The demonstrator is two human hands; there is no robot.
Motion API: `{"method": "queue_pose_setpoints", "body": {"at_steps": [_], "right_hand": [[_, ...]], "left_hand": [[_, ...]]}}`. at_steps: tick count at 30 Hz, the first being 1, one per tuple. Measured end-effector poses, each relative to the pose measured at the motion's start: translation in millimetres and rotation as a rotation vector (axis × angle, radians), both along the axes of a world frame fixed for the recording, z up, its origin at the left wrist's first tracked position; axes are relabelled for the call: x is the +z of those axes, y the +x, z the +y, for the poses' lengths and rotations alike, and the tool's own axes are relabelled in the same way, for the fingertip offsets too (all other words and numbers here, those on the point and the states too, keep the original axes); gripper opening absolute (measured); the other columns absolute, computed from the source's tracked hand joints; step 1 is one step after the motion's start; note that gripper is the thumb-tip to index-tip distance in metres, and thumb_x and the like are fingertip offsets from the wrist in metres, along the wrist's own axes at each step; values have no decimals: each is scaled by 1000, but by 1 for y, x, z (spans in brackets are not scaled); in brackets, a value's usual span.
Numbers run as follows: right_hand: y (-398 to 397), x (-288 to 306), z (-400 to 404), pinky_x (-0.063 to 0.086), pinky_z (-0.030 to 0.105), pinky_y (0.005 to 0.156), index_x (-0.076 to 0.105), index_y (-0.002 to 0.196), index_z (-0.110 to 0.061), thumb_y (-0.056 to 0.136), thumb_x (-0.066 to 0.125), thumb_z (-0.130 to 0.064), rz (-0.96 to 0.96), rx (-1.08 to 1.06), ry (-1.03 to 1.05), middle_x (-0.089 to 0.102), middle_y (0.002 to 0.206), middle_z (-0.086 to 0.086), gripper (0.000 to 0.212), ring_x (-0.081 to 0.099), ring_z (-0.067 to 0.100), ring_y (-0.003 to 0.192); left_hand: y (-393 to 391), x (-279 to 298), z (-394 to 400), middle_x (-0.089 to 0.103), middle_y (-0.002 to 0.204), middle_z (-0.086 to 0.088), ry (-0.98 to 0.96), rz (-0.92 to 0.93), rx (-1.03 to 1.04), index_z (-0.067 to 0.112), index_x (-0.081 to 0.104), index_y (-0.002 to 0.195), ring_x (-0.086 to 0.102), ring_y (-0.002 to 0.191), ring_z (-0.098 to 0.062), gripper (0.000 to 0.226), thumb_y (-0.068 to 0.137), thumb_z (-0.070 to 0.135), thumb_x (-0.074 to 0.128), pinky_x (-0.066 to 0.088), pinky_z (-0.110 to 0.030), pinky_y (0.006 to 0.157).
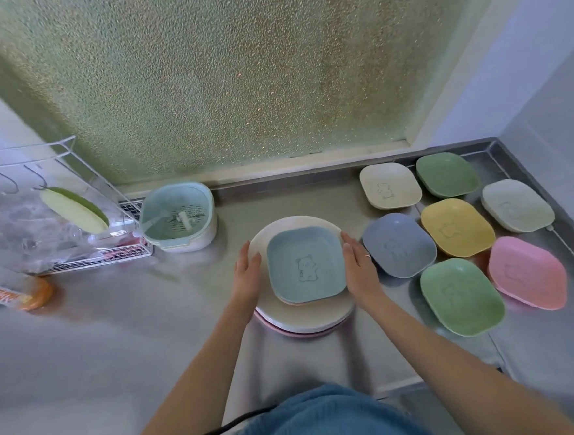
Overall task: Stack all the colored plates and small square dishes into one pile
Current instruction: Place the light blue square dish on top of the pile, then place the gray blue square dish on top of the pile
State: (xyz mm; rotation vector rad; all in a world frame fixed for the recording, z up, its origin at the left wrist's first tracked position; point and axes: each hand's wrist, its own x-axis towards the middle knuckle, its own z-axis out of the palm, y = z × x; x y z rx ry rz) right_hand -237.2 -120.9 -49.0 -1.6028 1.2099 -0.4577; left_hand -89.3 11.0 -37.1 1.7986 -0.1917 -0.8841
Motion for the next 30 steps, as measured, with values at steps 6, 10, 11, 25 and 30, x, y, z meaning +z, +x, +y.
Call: {"method": "queue_pose_setpoints", "body": {"at_steps": [6,10,11,25,30], "right_hand": [[-13,4,-27,34,40,109,43,139,-24,101,31,-36,88,-1,-66,49,141,2,42,46,22,127],[-15,3,-24,29,46,113,40,141,-21,102,30,-31,86,32,-150,44,146,3,42,37,23,136],[-14,3,-22,26,46,115,40,141,-19,102,30,-28,81,38,-157,43,147,3,42,34,23,138],[-97,-34,-41,45,41,76,67,91,-17,79,70,-17,792,233,-680,71,87,6,13,65,29,88],[-98,-32,-45,24,35,76,69,90,-18,81,52,-2,785,153,-711,70,92,4,26,59,29,94]], "left_hand": [[-17,-2,-27,25,156,-1,50,-68,20,23,23,148,25,143,-21,49,100,31,31,18,-36,118],[-25,0,-38,13,159,10,302,-333,-140,29,22,148,-1,148,-14,51,99,42,18,-4,-46,120],[-27,2,-42,10,159,13,333,-349,-156,33,21,148,-5,148,-13,49,100,42,19,-7,-49,118],[-23,0,-48,23,158,5,318,-423,-114,21,48,136,8,148,-16,42,100,33,30,9,-39,121],[-22,-1,-48,20,158,3,326,-421,-156,24,45,139,7,148,-19,42,101,33,29,9,-36,120]]}}
